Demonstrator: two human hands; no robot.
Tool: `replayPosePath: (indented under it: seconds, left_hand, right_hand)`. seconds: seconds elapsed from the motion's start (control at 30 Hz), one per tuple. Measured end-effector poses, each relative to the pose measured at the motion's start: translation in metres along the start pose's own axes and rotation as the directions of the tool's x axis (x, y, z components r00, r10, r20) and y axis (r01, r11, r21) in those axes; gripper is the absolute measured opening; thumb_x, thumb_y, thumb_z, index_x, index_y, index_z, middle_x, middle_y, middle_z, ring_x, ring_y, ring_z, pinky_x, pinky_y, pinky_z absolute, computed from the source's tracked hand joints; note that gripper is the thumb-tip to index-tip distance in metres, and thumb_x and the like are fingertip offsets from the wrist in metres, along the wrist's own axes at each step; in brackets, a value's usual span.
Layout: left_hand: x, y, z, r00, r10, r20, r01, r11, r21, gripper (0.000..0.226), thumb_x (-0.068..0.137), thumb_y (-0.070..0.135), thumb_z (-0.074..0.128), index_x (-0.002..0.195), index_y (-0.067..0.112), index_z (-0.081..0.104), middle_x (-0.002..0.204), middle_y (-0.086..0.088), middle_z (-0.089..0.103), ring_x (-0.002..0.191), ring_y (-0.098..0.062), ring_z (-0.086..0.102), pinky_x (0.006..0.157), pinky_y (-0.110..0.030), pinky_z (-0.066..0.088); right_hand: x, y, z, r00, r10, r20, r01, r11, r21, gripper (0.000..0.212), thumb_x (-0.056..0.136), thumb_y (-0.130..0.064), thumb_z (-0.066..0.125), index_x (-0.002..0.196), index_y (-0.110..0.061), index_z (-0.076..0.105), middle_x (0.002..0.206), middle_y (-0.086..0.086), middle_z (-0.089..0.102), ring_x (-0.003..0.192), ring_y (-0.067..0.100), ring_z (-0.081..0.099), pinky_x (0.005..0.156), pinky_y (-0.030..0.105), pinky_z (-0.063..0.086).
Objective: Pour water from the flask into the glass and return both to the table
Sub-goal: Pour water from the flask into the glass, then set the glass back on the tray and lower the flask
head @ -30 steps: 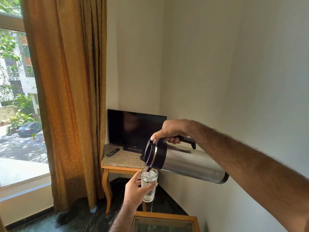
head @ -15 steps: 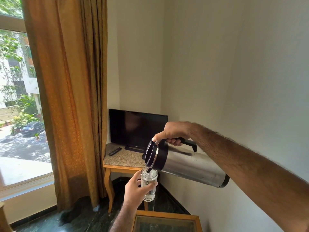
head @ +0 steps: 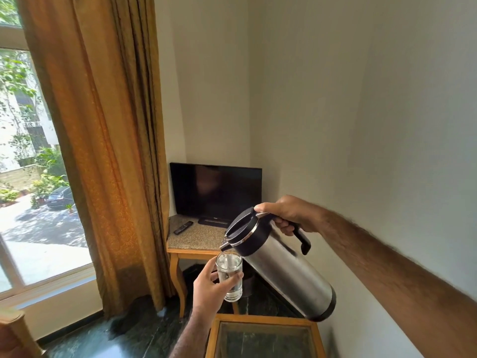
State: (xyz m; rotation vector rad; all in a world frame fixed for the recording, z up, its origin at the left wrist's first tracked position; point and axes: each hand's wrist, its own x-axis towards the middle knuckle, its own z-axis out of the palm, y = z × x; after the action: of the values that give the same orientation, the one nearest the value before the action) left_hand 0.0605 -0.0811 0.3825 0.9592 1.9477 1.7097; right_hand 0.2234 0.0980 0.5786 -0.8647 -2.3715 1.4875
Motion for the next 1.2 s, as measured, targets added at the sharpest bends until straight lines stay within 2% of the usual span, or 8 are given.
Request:
replayPosePath:
  seconds: [0.1,0.2,0.3,0.4,0.53,0.7,0.93,1.2]
  left_hand:
    - [0.001,-0.006,0.004,0.999,0.003,-0.033,-0.004,1.0,-0.009,0.058,0.066,0.039,0.097,0.113,0.049,0.064,0.099,0.026,0.077,0.095,0.009,0.07,0.068,-0.006,0.05]
    - [0.003,-0.017,0.008,0.998,0.014,-0.067,-0.015,1.0,-0.011,0.066,0.064,0.044,0.097,0.122,0.043,0.065,0.114,0.022,0.071,0.109,0.008,0.06,0.091,-0.027,0.046]
    - [0.005,-0.029,0.01,0.997,-0.001,-0.074,0.003,1.0,0.029,0.07,0.065,0.044,0.097,0.128,0.037,0.067,0.118,0.018,0.072,0.114,-0.002,0.063,0.097,-0.035,0.051]
    - [0.007,-0.04,0.013,0.997,-0.006,-0.076,0.011,0.998,0.065,0.067,0.066,0.041,0.097,0.125,0.04,0.066,0.113,0.02,0.072,0.111,-0.001,0.065,0.094,-0.037,0.059]
    - [0.005,-0.055,0.019,0.997,-0.028,-0.066,0.033,0.996,0.087,0.065,0.069,0.035,0.097,0.127,0.031,0.069,0.114,0.016,0.074,0.113,-0.005,0.067,0.097,-0.04,0.06]
    - [0.005,-0.09,0.03,0.994,-0.09,-0.068,0.096,0.992,0.086,0.067,0.069,0.027,0.098,0.129,0.024,0.068,0.115,0.009,0.075,0.111,-0.012,0.07,0.092,-0.034,0.064]
    - [0.014,-0.169,0.05,0.984,-0.178,-0.032,0.181,0.971,0.154,0.07,0.069,0.023,0.098,0.131,0.021,0.067,0.112,0.012,0.073,0.103,-0.006,0.071,0.086,-0.03,0.066]
    - [0.01,-0.302,0.084,0.959,-0.284,0.02,0.274,0.939,0.207,0.063,0.067,0.017,0.098,0.122,0.029,0.068,0.109,0.01,0.077,0.099,-0.006,0.074,0.085,-0.029,0.066]
  right_hand:
    - [-0.006,0.018,0.006,0.995,0.03,-0.1,-0.016,0.991,0.134,0.069,0.073,-0.08,0.075,0.043,-0.023,0.052,0.048,-0.003,0.043,0.042,0.016,0.036,0.045,0.026,0.036]
    - [-0.013,0.04,0.013,0.983,0.066,-0.172,-0.009,0.95,0.313,0.076,0.075,-0.092,0.064,0.045,-0.023,0.055,0.049,-0.002,0.047,0.042,0.016,0.039,0.045,0.026,0.037]
    - [-0.016,0.072,0.025,0.972,0.083,-0.22,0.035,0.875,0.484,0.061,0.094,-0.067,0.062,0.054,-0.021,0.06,0.05,-0.001,0.049,0.042,0.015,0.039,0.046,0.027,0.035]
    - [-0.016,0.104,0.04,0.951,0.095,-0.294,0.093,0.82,0.565,0.046,0.101,-0.046,0.063,0.062,-0.021,0.07,0.056,0.0,0.053,0.045,0.013,0.04,0.047,0.025,0.035]
    - [-0.017,0.142,0.061,0.907,0.159,-0.389,0.139,0.76,0.635,0.038,0.094,-0.047,0.068,0.067,-0.022,0.076,0.057,-0.001,0.057,0.05,0.012,0.043,0.049,0.023,0.038]
    - [-0.017,0.197,0.088,0.849,0.264,-0.458,0.153,0.706,0.691,0.037,0.1,-0.037,0.064,0.067,-0.024,0.075,0.059,-0.004,0.06,0.052,0.01,0.05,0.054,0.025,0.045]
    - [-0.007,0.273,0.112,0.768,0.406,-0.495,0.194,0.589,0.784,0.03,0.106,-0.014,0.054,0.079,-0.01,0.066,0.056,0.0,0.056,0.056,0.014,0.046,0.059,0.029,0.041]
    - [-0.003,0.397,0.16,0.701,0.523,-0.485,0.271,0.434,0.859,0.05,0.107,-0.014,0.039,0.063,-0.019,0.062,0.057,0.003,0.051,0.059,0.02,0.045,0.068,0.035,0.037]
